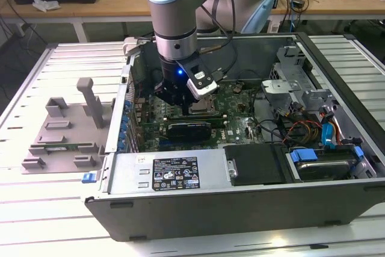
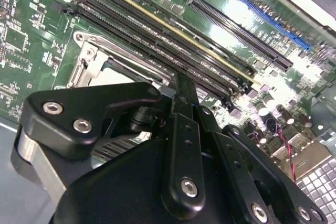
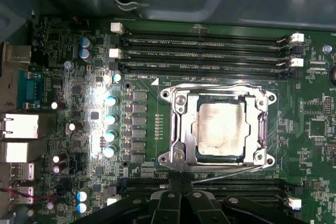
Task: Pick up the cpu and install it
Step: 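Install the second cpu locking lever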
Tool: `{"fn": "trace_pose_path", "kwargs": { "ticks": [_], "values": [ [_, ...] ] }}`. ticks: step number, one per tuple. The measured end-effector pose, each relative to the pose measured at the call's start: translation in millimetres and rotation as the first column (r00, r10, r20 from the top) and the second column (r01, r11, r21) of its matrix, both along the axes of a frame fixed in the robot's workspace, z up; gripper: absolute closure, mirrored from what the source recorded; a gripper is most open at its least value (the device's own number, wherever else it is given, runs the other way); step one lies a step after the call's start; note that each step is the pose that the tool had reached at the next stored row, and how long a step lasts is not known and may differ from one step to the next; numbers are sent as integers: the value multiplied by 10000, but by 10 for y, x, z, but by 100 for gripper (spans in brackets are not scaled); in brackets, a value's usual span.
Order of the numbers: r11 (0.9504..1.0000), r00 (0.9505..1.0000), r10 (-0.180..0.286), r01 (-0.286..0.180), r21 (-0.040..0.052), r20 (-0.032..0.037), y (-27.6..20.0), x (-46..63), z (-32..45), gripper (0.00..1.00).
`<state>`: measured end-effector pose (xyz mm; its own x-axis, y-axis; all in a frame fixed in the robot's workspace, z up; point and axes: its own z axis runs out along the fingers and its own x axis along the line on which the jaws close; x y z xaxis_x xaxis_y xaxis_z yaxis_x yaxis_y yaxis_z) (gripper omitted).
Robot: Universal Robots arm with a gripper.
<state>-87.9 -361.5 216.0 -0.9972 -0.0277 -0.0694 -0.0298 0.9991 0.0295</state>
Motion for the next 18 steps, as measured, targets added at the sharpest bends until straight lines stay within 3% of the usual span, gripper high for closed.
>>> {"fn": "trace_pose_path", "kwargs": {
  "ticks": [2, 5, 15, 18],
  "values": [
    [9999, 10000, -11, 11, 146, 5, -1, -2, -5, 89],
    [9996, 10000, -38, 38, 264, 7, -2, -6, -14, 89],
    [9995, 9999, -155, 156, 272, -28, -30, 4, -15, 89],
    [9994, 9998, -194, 196, 271, -63, -69, 15, -15, 89]
  ]
}}
